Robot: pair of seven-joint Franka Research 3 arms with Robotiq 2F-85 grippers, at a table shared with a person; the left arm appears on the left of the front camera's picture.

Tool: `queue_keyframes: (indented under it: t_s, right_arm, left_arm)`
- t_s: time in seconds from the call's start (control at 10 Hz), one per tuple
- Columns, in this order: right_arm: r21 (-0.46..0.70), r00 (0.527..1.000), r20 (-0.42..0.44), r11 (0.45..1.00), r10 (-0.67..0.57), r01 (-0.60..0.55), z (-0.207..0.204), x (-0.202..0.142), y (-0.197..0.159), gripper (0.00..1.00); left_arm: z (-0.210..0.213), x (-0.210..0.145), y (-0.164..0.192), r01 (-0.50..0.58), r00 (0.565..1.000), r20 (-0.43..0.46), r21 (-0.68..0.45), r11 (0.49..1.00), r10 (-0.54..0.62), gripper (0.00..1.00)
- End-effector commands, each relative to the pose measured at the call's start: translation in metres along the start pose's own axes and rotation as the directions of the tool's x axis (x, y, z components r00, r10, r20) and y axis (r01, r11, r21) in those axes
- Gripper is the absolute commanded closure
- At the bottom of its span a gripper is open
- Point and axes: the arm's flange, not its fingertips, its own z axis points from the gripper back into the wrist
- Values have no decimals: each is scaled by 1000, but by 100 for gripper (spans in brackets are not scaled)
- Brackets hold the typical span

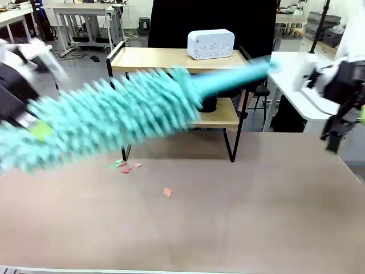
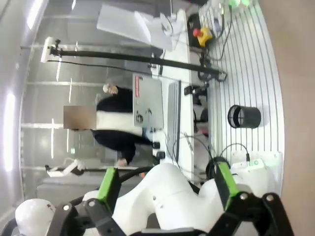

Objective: Clean the shelf.
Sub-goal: Hand the Duster back to the human.

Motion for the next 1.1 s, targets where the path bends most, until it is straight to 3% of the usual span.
queue_keyframes:
  t_s: [0.0, 0.2, 0.3, 0.4, 0.5, 0.7, 0.8, 0.9, 1.0]
  right_arm:
    - [6, 985, 175, 1000, -8, 7, -8, -29, 3, 0]
    - [-7, 949, 314, 1000, -15, 18, 0, -62, -2, 0]
    - [-11, 904, 428, 1000, -12, 19, 2, -78, -3, 0]
    - [-5, 803, 596, 999, -27, 37, 5, -94, -5, 0]
    - [28, 709, 702, 997, -70, 71, 6, -104, -9, 0]
    - [67, 511, 857, 997, -70, 25, 11, -115, -15, 0]
    - [85, 483, 871, 996, -87, 26, 13, -116, -18, 0]
    - [70, 616, 783, 996, -90, 56, 27, -136, -24, 0]
    - [70, 616, 783, 996, -90, 56, 27, -136, -24, 0]
  left_arm:
    - [62, -14, -27, 60, 972, 220, 84, 995, -77, 100]
    - [133, -33, -42, 34, 877, 476, 81, 996, -68, 100]
    - [159, -44, -38, -26, 817, 576, 68, 997, -18, 100]
    - [183, -57, -28, -83, 749, 662, 62, 995, 21, 100]
    - [199, -69, -16, -115, 693, 720, 48, 992, 46, 100]
    - [225, -86, 17, -198, 566, 817, 5, 980, 110, 100]
    - [235, -92, 39, -249, 506, 848, -30, 968, 156, 100]
    - [241, -95, 58, -287, 476, 857, -61, 956, 198, 100]
    - [243, -95, 76, -336, 446, 867, -68, 939, 222, 100]
